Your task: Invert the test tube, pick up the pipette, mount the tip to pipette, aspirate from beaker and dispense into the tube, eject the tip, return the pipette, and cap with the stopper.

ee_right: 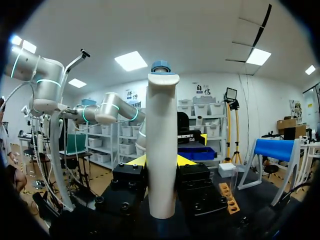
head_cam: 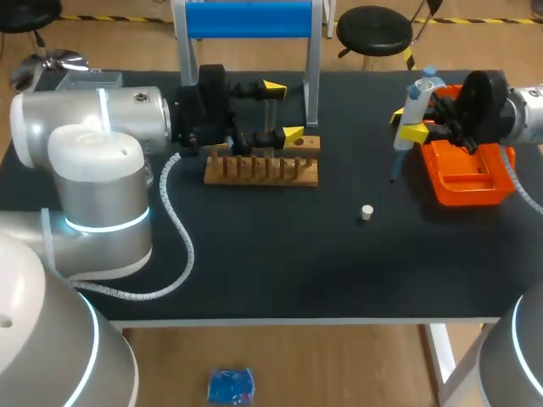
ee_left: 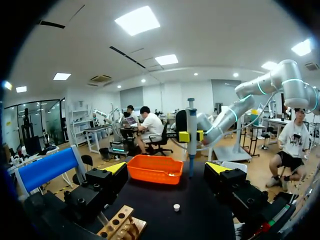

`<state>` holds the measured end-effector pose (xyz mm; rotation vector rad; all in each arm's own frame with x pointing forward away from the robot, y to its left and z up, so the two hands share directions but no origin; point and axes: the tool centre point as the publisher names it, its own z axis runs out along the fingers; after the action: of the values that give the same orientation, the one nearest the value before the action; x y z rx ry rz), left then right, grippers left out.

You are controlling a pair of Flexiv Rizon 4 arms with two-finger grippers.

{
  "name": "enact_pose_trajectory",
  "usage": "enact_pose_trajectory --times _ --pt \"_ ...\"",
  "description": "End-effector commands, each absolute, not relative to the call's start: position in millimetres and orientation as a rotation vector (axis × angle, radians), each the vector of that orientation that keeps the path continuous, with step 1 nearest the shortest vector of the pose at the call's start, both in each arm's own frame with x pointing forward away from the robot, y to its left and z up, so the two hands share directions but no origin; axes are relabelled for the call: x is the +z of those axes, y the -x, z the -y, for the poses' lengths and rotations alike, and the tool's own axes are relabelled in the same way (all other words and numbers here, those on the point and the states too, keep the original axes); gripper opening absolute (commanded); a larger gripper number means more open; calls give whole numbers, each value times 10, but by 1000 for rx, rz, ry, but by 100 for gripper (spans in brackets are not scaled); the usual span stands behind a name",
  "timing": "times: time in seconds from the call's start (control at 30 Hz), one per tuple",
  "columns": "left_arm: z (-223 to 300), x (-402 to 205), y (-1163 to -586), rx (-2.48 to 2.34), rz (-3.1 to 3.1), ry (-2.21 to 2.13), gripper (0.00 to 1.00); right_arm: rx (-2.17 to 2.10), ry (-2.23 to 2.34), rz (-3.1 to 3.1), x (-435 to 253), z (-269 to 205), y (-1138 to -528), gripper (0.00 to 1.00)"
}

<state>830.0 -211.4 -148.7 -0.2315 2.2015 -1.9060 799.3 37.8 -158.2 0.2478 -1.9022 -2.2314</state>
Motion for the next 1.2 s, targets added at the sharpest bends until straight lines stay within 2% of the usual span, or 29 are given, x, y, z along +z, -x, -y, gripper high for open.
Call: enact_pose_trajectory --times 0.03,0.67,1.2 --pt "2110 -1493 -8296 -1907 -2200 230 100 -2221 -262 1897 -1610 -471 -8007 0" --pt "2110 -1493 -8296 -1907 -2200 230 100 -2212 -374 1879 -1703 -1559 -8203 0" --pt "2110 -1493 -8296 -1907 -2200 230 100 -2221 -316 1922 -1876 -1934 -8141 0"
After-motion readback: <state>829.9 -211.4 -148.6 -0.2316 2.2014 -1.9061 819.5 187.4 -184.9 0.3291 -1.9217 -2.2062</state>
